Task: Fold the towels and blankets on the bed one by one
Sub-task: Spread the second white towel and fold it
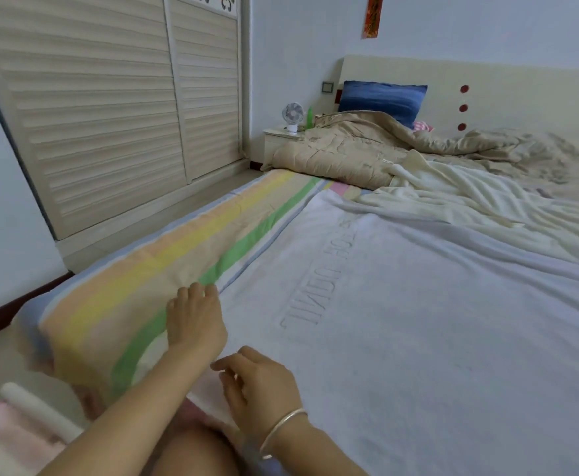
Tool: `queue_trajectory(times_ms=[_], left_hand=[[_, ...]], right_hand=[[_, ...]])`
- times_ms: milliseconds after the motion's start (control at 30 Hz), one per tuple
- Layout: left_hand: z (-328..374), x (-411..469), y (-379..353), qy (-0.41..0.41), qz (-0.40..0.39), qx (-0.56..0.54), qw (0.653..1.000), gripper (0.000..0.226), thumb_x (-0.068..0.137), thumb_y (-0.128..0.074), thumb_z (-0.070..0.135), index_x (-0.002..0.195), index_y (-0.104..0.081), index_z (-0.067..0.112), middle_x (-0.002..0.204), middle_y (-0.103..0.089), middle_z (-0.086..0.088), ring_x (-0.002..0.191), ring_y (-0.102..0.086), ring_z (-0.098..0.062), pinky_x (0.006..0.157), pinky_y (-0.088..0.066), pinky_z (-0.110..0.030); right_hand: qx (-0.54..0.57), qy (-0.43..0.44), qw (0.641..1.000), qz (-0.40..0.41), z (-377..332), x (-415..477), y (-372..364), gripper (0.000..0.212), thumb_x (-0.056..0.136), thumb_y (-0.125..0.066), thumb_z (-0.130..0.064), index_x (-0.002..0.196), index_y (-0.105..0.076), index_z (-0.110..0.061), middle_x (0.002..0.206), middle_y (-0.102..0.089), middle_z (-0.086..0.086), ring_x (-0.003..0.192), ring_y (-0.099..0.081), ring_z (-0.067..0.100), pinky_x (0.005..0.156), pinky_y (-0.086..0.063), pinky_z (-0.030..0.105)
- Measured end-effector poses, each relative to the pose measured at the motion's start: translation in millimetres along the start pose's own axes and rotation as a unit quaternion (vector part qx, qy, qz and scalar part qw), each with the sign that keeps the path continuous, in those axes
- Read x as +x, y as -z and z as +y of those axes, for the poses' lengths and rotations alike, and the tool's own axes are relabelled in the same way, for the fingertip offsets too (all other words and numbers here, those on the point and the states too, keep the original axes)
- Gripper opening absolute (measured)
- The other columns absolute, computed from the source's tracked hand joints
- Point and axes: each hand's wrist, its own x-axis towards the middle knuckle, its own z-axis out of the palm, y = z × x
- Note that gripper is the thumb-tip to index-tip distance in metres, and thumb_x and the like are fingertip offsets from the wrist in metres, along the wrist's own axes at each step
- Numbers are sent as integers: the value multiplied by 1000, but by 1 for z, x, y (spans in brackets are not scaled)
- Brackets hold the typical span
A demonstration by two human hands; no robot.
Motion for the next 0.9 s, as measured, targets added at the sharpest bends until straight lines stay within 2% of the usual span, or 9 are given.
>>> queue_trajectory(times_ms=[100,200,300,367,400,467,567,767,900], left_hand=[[56,-13,-11,-123,23,-147,981,37,93,-50,19,130,-49,23,135,-48,4,123,-44,-19,101,-33,-28],[110,-28,-18,-200,23,-233,952,30,94,-50,20,124,-54,24,129,-53,7,118,-48,-16,100,-35,-26],[162,-40,-23,-252,3,-264,931,28,94,-49,17,120,-56,24,127,-54,9,115,-50,-15,98,-36,-23],[192,-48,-26,-278,-13,-273,921,28,93,-48,16,119,-57,25,126,-54,10,114,-50,-13,98,-37,-23],[203,-51,-27,-288,-20,-276,917,28,93,-48,16,118,-57,25,126,-54,11,114,-50,-13,98,-37,-23],[234,-57,-28,-304,-39,-284,909,28,93,-47,16,117,-57,27,126,-54,12,115,-49,-11,98,-37,-22],[274,-61,-28,-317,-59,-292,900,26,94,-47,18,115,-58,29,125,-54,13,116,-49,-10,98,-39,-22],[393,-44,-39,-378,-93,-272,880,26,95,-46,19,116,-56,30,121,-55,14,110,-50,-9,94,-39,-22],[491,-23,-51,-399,-107,-278,867,26,96,-45,21,119,-54,30,124,-54,14,111,-50,-9,94,-41,-24]], right_hand=[[-72,-31,993,91,52,-18,47,33,84,-39,-32,98,-69,-31,96,-62,-10,88,-60,12,66,-51,27],[-224,-167,952,122,107,-47,112,54,81,-27,-45,112,-68,-27,122,-63,0,112,-61,24,84,-53,37],[-284,-372,884,22,143,-85,153,102,63,13,-61,152,-22,-26,161,-11,6,148,-8,30,118,-1,45],[-295,-335,895,-20,146,-106,156,97,68,0,-68,151,-27,-25,159,-23,6,146,-19,30,112,19,41],[-294,-310,904,-37,139,-111,154,81,76,-18,-66,143,-41,-26,150,-41,2,140,-36,27,112,16,40],[-236,-212,948,-37,140,-119,161,52,88,-41,-49,138,-46,-34,145,-46,-12,139,-38,17,116,1,36],[-98,-216,971,-35,152,-126,205,50,87,-42,-45,136,-48,-33,141,-47,-15,133,-38,8,110,-26,24],[-240,-339,906,81,289,-166,342,44,96,-48,-19,139,-45,-28,144,-43,-10,134,-36,12,107,-34,27],[-307,-406,857,82,382,-182,418,46,100,-40,-26,146,-34,-27,153,-32,-4,143,-23,17,112,-26,28]])
